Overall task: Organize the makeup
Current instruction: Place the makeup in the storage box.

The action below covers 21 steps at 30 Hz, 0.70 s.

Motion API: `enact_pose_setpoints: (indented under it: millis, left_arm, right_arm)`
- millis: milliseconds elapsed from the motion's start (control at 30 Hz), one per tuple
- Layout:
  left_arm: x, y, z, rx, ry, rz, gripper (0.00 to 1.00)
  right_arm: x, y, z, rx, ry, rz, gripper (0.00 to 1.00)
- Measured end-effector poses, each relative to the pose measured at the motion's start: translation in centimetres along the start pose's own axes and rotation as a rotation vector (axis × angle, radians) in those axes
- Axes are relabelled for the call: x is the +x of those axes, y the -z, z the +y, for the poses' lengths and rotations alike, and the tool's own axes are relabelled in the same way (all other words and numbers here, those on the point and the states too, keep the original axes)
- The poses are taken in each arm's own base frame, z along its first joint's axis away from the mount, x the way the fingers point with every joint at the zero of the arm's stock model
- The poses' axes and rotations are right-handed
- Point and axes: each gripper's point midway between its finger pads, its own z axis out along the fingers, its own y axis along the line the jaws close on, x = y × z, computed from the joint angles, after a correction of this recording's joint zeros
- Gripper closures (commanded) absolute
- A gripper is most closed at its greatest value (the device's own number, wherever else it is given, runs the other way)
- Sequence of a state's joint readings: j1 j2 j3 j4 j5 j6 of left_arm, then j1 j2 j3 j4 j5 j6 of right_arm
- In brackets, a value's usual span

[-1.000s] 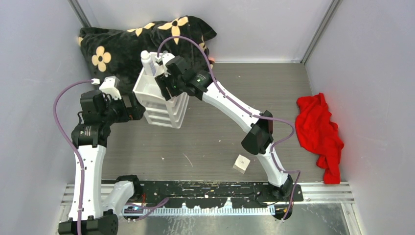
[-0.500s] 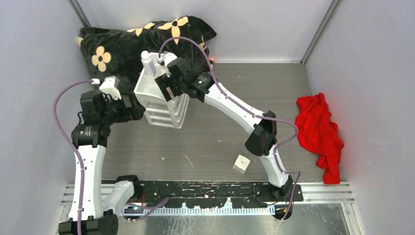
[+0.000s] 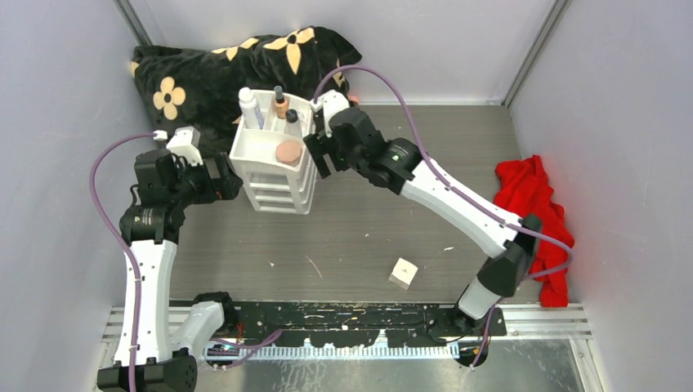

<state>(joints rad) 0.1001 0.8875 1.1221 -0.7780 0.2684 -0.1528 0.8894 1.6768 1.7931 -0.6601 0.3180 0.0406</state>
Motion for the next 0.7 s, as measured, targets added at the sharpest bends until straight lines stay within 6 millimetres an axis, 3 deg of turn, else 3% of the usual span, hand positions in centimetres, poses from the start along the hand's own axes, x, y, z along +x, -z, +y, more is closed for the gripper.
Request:
enact_pose_setpoints:
  millis: [167, 300, 433, 567, 700]
  left_arm:
    - [-1.0, 0.6, -0.6, 0.020, -0.001, -0.012, 0.07]
    - [-4.0, 2.8, -3.4, 0.133, -0.016, -0.078, 0.10]
    - [-6.4, 6.6, -7.1, 0.290, -0.055, -0.165, 0.12]
    - [-4.9, 9.7, -10.9, 0.481, -0.077, -0.169, 0.12]
    - [-1.8, 9.9, -12.9, 0.590, -0.090, -0.088, 0.12]
  right_arm:
    - [1.1, 2.8, -2.4, 0.066, -0.016, -0.032, 0.05]
    - [3.8, 3.0, -4.2, 0.115, -0.032, 0.003, 0.05]
    - [7.2, 2.1, -5.8, 0.158, -0.040, 0.075, 0.05]
    - [9.7, 1.6, -7.4, 0.204, -0.064, 0.131, 0.05]
    - [10.2, 1.4, -9.9, 0.254, -0.123, 0.142, 0.05]
